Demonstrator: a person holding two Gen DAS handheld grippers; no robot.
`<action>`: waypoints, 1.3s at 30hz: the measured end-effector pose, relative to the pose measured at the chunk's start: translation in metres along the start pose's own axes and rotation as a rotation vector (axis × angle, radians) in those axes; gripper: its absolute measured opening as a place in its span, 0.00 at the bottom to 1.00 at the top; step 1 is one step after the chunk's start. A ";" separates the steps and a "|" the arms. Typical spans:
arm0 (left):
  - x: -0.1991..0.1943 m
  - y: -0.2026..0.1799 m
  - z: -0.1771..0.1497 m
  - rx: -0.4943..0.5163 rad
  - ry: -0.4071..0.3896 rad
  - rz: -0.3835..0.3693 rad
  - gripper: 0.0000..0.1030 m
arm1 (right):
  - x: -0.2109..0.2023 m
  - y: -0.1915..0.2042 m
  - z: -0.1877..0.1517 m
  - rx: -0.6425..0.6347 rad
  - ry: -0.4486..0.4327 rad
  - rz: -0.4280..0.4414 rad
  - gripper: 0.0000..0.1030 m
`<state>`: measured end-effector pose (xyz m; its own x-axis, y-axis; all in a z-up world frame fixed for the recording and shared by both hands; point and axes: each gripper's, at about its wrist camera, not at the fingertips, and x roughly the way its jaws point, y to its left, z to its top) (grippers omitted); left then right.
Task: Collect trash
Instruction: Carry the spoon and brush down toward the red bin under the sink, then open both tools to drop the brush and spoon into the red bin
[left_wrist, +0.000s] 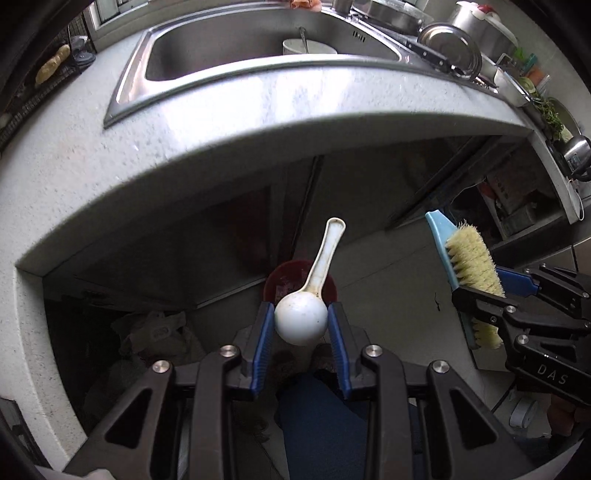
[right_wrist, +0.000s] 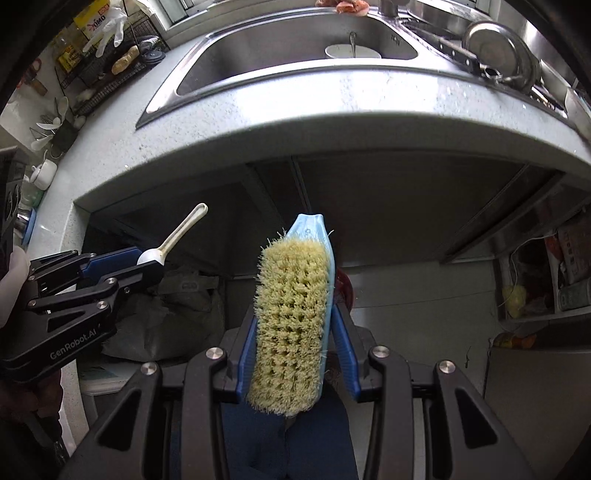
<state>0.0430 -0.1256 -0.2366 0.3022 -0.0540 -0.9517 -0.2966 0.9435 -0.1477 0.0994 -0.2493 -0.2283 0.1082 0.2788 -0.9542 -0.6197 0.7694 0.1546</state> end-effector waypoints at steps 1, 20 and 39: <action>0.014 0.001 -0.003 -0.008 0.020 -0.006 0.27 | 0.013 -0.003 -0.003 0.012 0.013 0.001 0.36; 0.316 0.017 -0.032 0.009 0.138 -0.062 0.28 | 0.283 -0.091 -0.046 0.205 0.131 0.002 0.35; 0.343 0.006 -0.022 0.071 0.112 -0.027 0.80 | 0.292 -0.103 -0.043 0.169 0.103 0.111 0.35</action>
<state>0.1248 -0.1455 -0.5699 0.2052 -0.1121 -0.9723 -0.2232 0.9619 -0.1580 0.1617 -0.2718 -0.5337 -0.0390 0.3134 -0.9488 -0.4833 0.8252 0.2924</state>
